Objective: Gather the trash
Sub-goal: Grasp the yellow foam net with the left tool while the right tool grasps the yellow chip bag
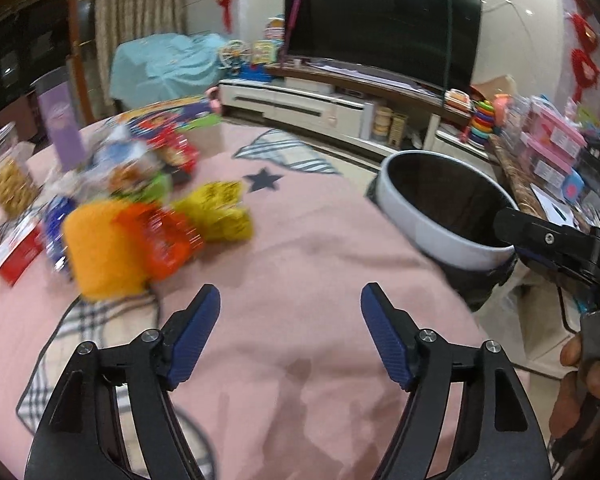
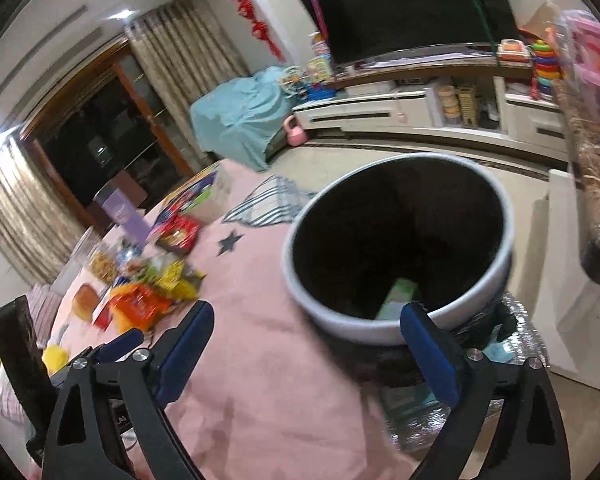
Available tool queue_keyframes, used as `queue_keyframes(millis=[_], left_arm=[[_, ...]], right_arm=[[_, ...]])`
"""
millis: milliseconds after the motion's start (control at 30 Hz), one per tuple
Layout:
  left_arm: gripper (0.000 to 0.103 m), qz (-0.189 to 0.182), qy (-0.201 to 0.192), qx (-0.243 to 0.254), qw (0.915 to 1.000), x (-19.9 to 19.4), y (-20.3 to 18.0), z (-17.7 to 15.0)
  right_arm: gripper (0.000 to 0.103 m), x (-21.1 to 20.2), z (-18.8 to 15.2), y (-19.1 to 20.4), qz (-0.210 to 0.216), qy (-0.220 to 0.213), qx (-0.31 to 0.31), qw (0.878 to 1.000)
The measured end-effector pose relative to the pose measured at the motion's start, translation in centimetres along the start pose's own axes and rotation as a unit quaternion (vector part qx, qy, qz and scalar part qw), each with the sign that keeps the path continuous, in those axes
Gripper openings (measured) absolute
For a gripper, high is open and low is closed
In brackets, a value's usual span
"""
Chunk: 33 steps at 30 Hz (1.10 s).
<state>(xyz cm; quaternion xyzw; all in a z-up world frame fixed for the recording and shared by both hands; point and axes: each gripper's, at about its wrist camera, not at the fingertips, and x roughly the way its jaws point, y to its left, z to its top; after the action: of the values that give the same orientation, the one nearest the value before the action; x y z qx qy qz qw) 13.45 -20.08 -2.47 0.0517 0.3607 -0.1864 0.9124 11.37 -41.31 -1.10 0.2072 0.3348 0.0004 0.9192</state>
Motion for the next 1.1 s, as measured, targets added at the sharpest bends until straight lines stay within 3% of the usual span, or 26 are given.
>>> queue_keyframes(millis=[433, 900, 1100], left_arm=[[0.077, 0.052, 0.005, -0.086, 0.9950, -2.3, 9.1, -3.6], [0.077, 0.066, 0.015, -0.132, 0.9889, -2.1, 13.5, -4.1], [0.077, 0.057, 0.012, -0.139, 0.9886, -0.9, 14.1, -2.5]], right_arm=[[0.100, 3.6, -3.7, 6.1, 0.045, 0.040, -0.032, 0.998], [0.099, 8.3, -4.5, 9.8, 0.048, 0.063, -0.070, 0.994], [0.087, 9.7, -2.7, 11.2, 0.060, 0.059, -0.092, 0.992]])
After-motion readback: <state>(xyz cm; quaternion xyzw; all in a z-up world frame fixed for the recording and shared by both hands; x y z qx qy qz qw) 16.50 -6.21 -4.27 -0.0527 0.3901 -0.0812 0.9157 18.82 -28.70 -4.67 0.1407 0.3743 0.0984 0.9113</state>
